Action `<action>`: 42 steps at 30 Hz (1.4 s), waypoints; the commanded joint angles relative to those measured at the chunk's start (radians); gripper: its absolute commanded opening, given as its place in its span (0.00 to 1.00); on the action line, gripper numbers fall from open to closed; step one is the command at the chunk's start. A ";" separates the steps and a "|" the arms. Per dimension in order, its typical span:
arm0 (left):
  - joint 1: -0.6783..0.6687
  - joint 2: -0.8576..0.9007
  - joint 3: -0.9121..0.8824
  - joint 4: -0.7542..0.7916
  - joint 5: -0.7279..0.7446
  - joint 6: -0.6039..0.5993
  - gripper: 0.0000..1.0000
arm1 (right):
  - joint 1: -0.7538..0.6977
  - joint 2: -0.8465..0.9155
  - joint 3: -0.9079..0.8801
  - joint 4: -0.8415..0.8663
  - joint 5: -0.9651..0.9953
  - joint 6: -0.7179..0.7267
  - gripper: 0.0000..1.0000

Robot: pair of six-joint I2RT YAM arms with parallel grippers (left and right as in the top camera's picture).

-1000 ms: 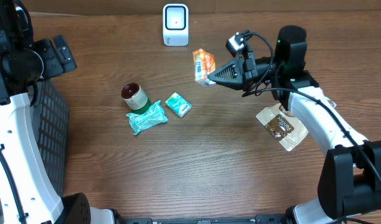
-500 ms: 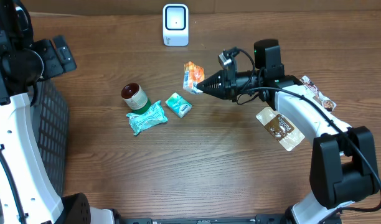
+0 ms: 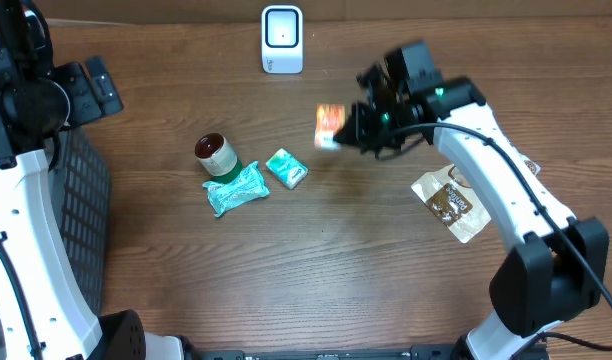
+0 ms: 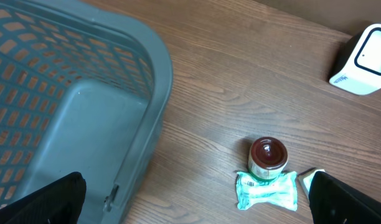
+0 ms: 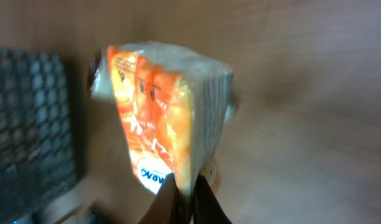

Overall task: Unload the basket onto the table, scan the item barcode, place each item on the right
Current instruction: 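Lift the orange packet with the right gripper toward the scanner, then hold the orange packet under the white scanner with the right gripper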

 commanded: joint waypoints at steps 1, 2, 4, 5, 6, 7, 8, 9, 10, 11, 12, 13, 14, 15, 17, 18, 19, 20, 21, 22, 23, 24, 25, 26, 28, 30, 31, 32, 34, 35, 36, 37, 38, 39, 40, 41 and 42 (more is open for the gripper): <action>0.002 0.002 0.002 0.002 -0.010 0.019 0.99 | 0.085 0.023 0.245 -0.010 0.432 -0.038 0.04; 0.002 0.002 0.002 0.002 -0.010 0.019 1.00 | 0.100 0.042 0.296 -0.010 0.485 -0.043 0.04; 0.002 0.002 0.001 0.002 -0.010 0.019 1.00 | 0.126 0.092 0.393 -0.003 0.581 -0.083 0.04; 0.002 0.002 0.002 0.002 -0.009 0.019 0.99 | 0.136 0.121 0.437 0.000 0.630 -0.110 0.04; 0.002 0.002 0.002 0.002 -0.009 0.019 1.00 | 0.146 0.154 0.472 0.014 0.680 -0.150 0.04; 0.002 0.002 0.002 0.002 -0.009 0.019 1.00 | 0.156 0.184 0.490 0.047 0.743 -0.193 0.04; 0.002 0.002 0.002 0.002 -0.010 0.019 1.00 | 0.165 0.211 0.494 0.087 0.807 -0.234 0.04; 0.002 0.002 0.002 0.002 -0.009 0.019 1.00 | 0.173 0.242 0.494 0.138 0.877 -0.284 0.04; 0.002 0.002 0.002 0.002 -0.010 0.019 1.00 | 0.177 0.266 0.494 0.185 0.925 -0.323 0.04; 0.002 0.002 0.002 0.002 -0.010 0.019 0.99 | 0.181 0.292 0.494 0.237 0.965 -0.372 0.04; 0.002 0.002 0.002 0.002 -0.010 0.019 1.00 | 0.185 0.325 0.494 0.303 0.989 -0.436 0.04; 0.002 0.002 0.001 0.002 -0.009 0.019 0.99 | 0.188 0.352 0.494 0.371 0.999 -0.503 0.04; 0.002 0.002 0.001 0.002 -0.010 0.019 1.00 | 0.189 0.383 0.494 0.439 0.999 -0.568 0.04; 0.002 0.002 0.002 0.002 -0.009 0.019 1.00 | 0.189 0.412 0.494 0.504 1.005 -0.635 0.04; 0.002 0.002 0.002 0.002 -0.010 0.019 1.00 | 0.189 0.463 0.493 0.622 1.021 -0.745 0.04; 0.002 0.002 0.001 0.002 -0.010 0.019 0.99 | 0.189 0.486 0.493 0.678 1.029 -0.786 0.04; 0.002 0.002 0.002 0.002 -0.010 0.019 1.00 | 0.189 0.512 0.493 0.733 1.028 -0.835 0.04; 0.002 0.002 0.002 0.002 -0.010 0.019 0.99 | 0.188 0.538 0.493 0.781 1.028 -0.876 0.04; 0.002 0.002 0.002 0.002 -0.010 0.019 0.99 | 0.188 0.558 0.493 0.819 1.028 -0.906 0.04; 0.002 0.002 0.002 0.002 -0.010 0.019 1.00 | 0.188 0.579 0.493 0.856 1.028 -0.941 0.04; 0.002 0.002 0.002 0.002 -0.009 0.019 1.00 | 0.188 0.602 0.493 0.887 1.026 -0.971 0.04; 0.002 0.002 0.002 0.002 -0.009 0.019 1.00 | 0.188 0.620 0.493 0.913 1.023 -0.998 0.04; 0.002 0.002 0.002 0.002 -0.010 0.019 1.00 | 0.188 0.639 0.493 0.944 1.020 -1.024 0.04; 0.002 0.002 0.001 0.002 -0.010 0.019 1.00 | 0.188 0.661 0.493 0.967 1.008 -1.063 0.04; 0.002 0.002 0.002 0.002 -0.010 0.019 1.00 | 0.188 0.691 0.493 0.991 0.998 -1.131 0.04; 0.002 0.002 0.002 0.002 -0.010 0.019 1.00 | 0.188 0.721 0.492 1.017 1.002 -1.207 0.04; 0.002 0.002 0.002 0.002 -0.010 0.019 1.00 | 0.188 0.730 0.492 1.018 1.001 -1.231 0.04; 0.002 0.002 0.001 0.002 -0.009 0.019 1.00 | 0.188 0.736 0.492 1.018 1.002 -1.242 0.04; 0.002 0.002 0.002 0.002 -0.009 0.019 1.00 | 0.188 0.739 0.492 1.017 1.001 -1.241 0.04; 0.002 0.002 0.001 0.002 -0.010 0.019 1.00 | 0.188 0.739 0.492 1.017 1.002 -1.242 0.04; 0.002 0.002 0.001 0.002 -0.009 0.019 0.99 | 0.188 0.739 0.492 1.018 1.001 -1.242 0.04; 0.002 0.002 0.002 0.002 -0.009 0.019 0.99 | 0.188 0.739 0.492 1.017 1.002 -1.243 0.04; 0.002 0.002 0.002 0.002 -0.009 0.019 0.99 | 0.188 0.739 0.492 1.016 1.002 -1.242 0.04; 0.002 0.002 0.002 0.002 -0.010 0.019 1.00 | 0.188 0.739 0.492 1.010 1.002 -1.242 0.04; 0.002 0.002 0.002 0.002 -0.009 0.019 1.00 | 0.188 0.739 0.492 0.999 1.002 -1.242 0.04; 0.002 0.002 0.002 0.002 -0.010 0.019 1.00 | 0.188 0.739 0.492 0.992 1.002 -1.242 0.04; 0.002 0.002 0.002 0.002 -0.010 0.019 1.00 | 0.188 0.739 0.492 0.989 1.003 -1.241 0.04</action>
